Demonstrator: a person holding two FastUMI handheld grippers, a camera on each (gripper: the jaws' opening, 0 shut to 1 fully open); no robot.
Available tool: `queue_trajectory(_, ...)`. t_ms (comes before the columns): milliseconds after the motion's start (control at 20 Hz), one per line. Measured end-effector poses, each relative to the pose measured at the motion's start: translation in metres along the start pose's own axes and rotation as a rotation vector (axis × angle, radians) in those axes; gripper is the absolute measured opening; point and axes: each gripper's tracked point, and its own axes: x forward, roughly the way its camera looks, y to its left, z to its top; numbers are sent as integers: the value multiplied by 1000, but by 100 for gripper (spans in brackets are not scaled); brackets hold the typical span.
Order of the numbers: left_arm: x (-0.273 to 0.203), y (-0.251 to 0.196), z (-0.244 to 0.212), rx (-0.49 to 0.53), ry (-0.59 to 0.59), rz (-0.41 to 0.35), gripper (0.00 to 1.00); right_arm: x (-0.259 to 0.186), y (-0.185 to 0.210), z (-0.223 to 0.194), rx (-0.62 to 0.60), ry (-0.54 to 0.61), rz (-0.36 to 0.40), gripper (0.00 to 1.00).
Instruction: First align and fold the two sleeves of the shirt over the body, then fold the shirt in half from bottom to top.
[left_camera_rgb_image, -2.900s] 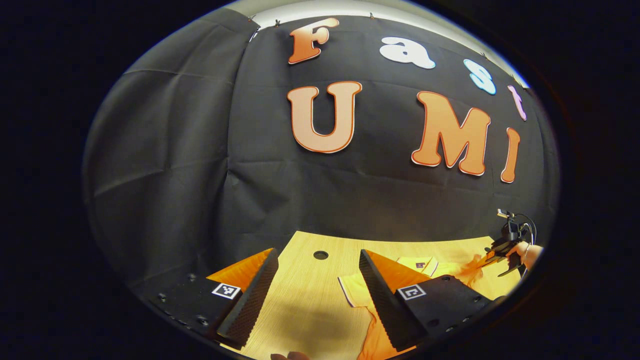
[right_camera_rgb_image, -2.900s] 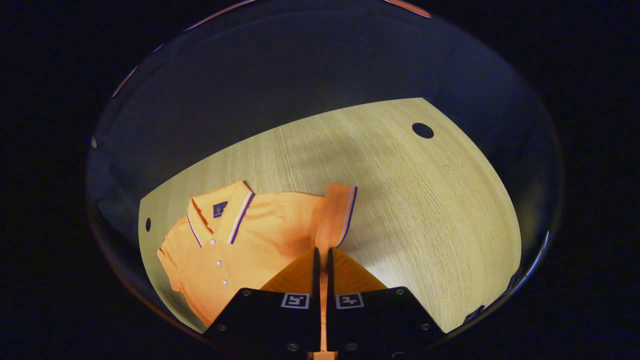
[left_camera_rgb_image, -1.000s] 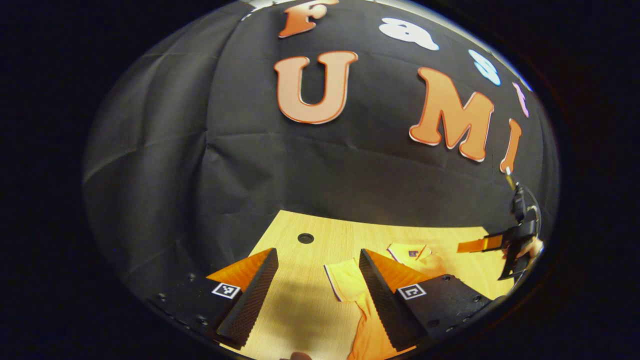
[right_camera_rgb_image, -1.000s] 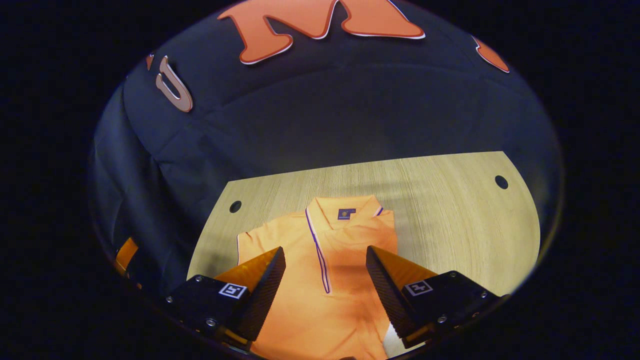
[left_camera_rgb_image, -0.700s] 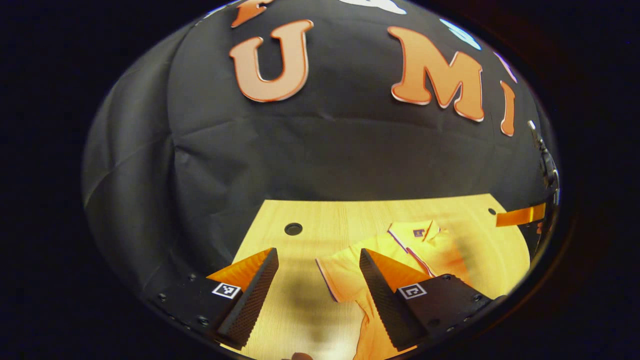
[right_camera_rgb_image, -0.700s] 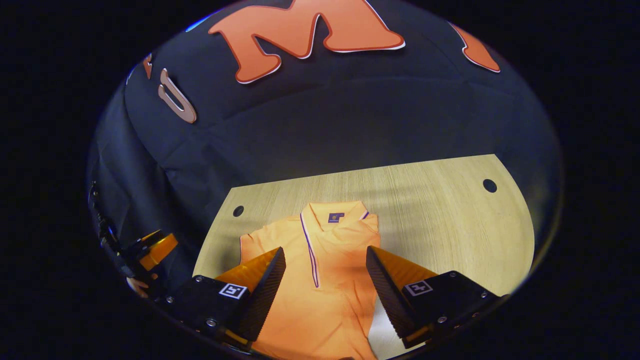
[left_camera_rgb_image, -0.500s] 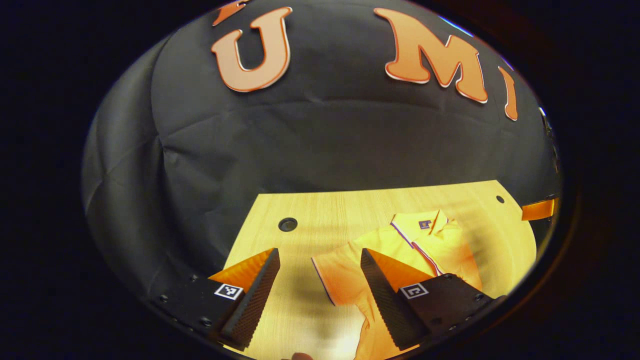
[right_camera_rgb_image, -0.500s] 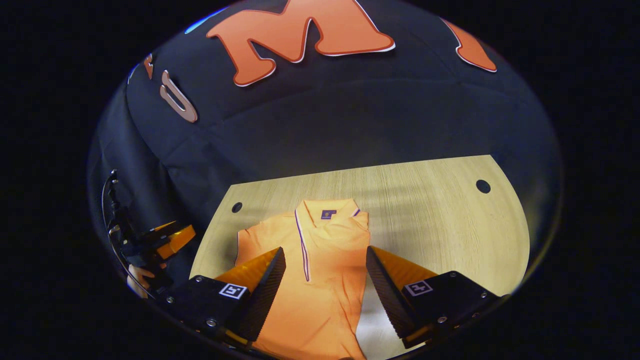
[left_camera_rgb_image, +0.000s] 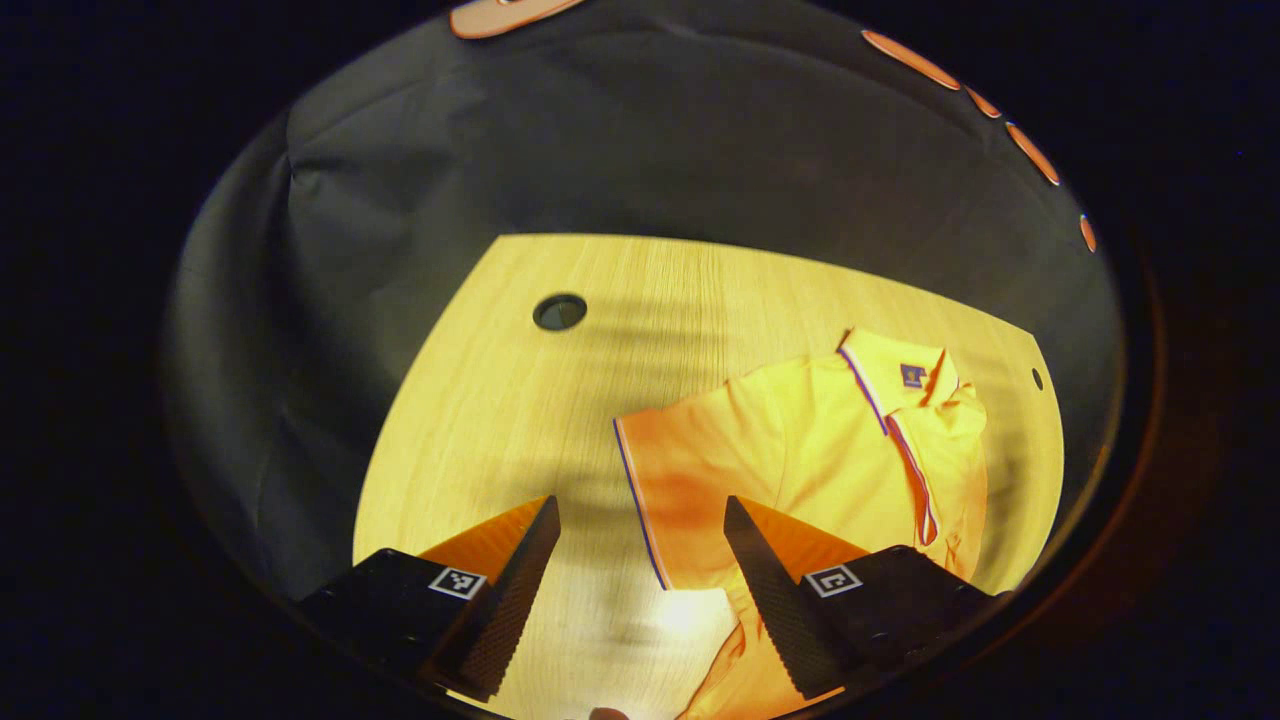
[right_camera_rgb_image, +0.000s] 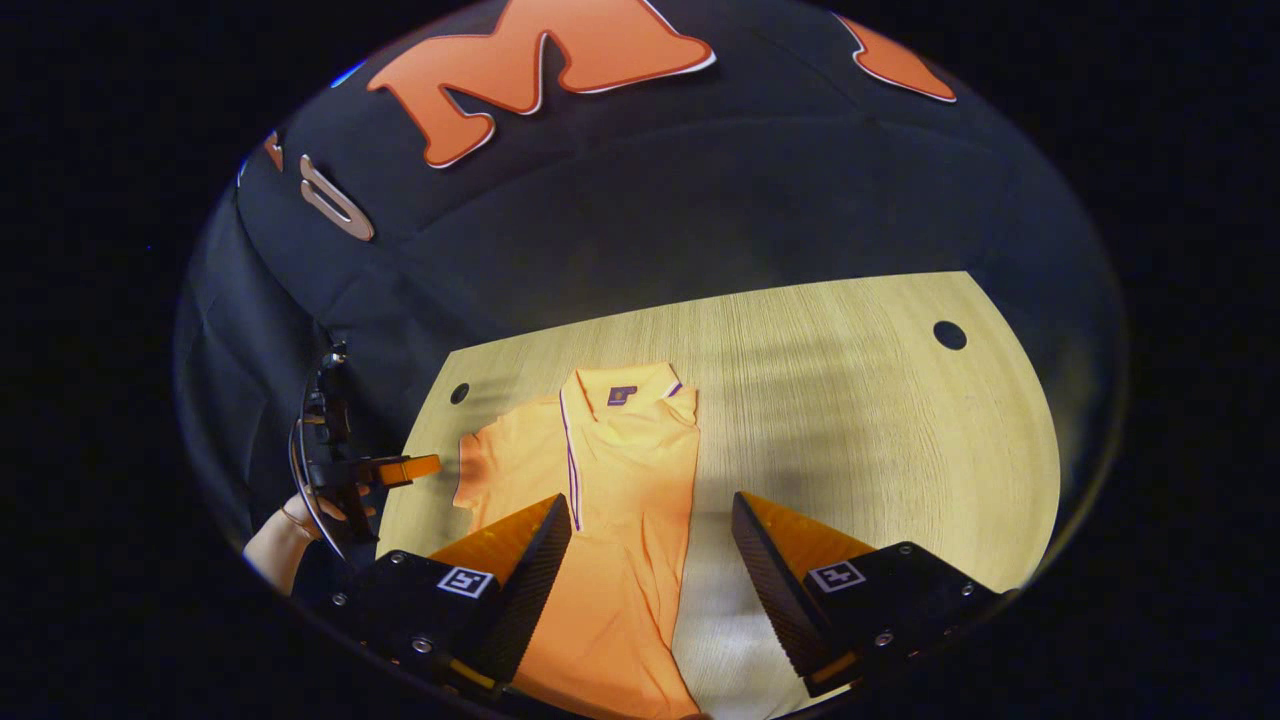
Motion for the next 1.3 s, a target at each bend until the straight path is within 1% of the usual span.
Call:
queue_trajectory(150,21,4,-14,-25,88,21,100,1,-11,-3,9,15,0,98)
queue_trajectory(300,32,5,-20,-47,140,30,99,4,-21,-8,39,35,14,99)
queue_trajectory(400,39,6,-27,-39,178,52,99,8,-30,-13,51,50,8,98)
queue_trajectory(500,45,-1,-39,-57,234,32,99,8,-38,-17,65,60,3,98)
queue_trajectory(550,42,-2,-27,-63,204,30,97,8,-41,-18,74,62,4,99)
queue_trajectory(600,49,0,-35,-57,217,27,92,9,-43,-20,83,62,6,99)
queue_trajectory(650,49,0,-33,-60,208,27,88,8,-45,-21,91,63,5,99)
queue_trajectory(700,48,0,-32,-74,199,32,87,9,-46,-22,96,62,3,98)
queue_trajectory(800,48,-4,-30,-102,183,31,51,8,-48,-28,110,69,7,98)
queue_trajectory(900,46,-10,-24,-120,143,19,13,7,-49,-34,120,76,11,99)
queue_trajectory(1000,47,-15,-25,-131,130,0,1,6,-50,-42,129,79,11,99)
queue_trajectory(1100,40,-18,-20,-132,107,-19,1,4,-52,-46,128,74,5,99)
queue_trajectory(1250,21,-16,-3,-90,50,-23,1,-1,-53,-49,126,69,-5,99)
queue_trajectory(1300,18,-15,-1,-71,36,-14,0,-1,-52,-47,128,62,1,99)
